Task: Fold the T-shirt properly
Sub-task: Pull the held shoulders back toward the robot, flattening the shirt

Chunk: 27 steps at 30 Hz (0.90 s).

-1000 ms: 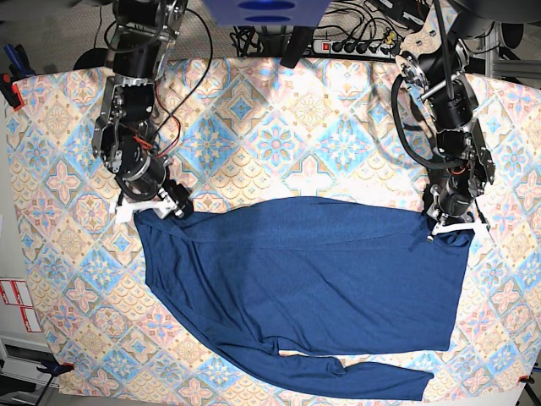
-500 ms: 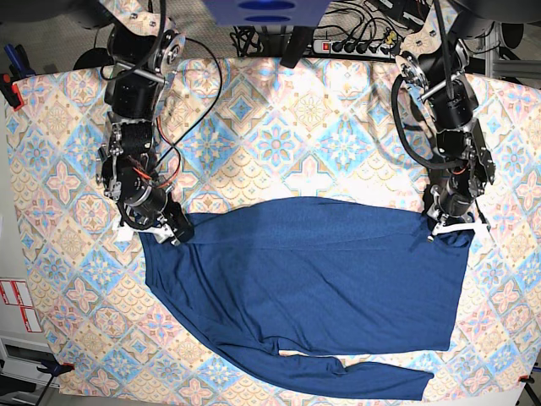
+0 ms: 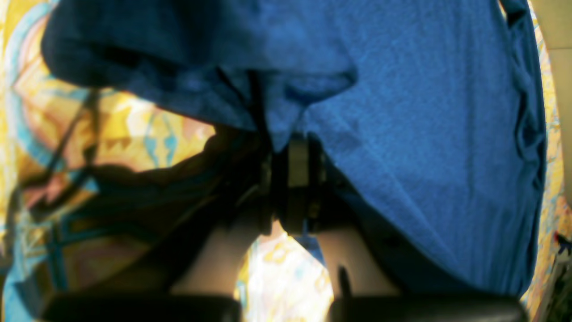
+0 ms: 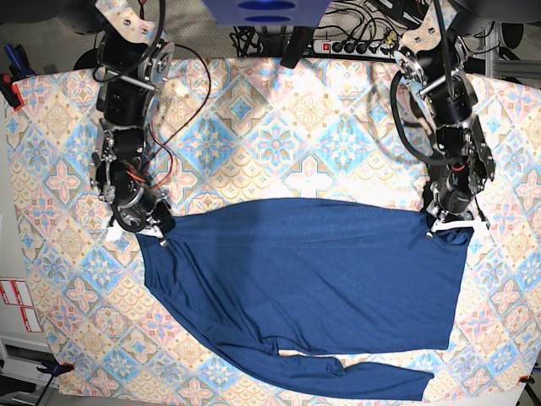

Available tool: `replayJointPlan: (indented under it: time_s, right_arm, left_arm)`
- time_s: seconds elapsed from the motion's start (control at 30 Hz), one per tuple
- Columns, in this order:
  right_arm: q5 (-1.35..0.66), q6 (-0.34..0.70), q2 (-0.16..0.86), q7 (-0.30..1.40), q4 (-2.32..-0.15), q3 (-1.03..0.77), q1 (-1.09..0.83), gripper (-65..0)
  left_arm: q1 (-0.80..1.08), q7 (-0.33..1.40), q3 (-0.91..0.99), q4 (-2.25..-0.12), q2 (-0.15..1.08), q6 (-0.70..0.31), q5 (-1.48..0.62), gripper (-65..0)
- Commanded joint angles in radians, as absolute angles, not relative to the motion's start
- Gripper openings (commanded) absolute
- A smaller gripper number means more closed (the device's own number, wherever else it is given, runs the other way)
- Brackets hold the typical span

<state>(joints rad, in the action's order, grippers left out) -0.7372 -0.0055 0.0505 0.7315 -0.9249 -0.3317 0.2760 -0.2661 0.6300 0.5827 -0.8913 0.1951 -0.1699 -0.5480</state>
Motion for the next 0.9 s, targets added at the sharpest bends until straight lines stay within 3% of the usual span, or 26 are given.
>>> replayJointPlan:
  time_s: [0.0,0.87]
  right_arm:
    - [-0.746,0.004,0.076,0.7,-0.977,-0.334,0.286,-64.7]
    - [-0.746,0.004,0.076,0.768,-1.382,-0.334,-0.033,-64.7]
  left_arm:
    - [-0.272,0.607,0.584,-0.97,0.213,-0.18,-0.558,-65.0]
    - [0.012,0.812,0.582,-1.362,0.209,-0.182,-0.679,-65.0]
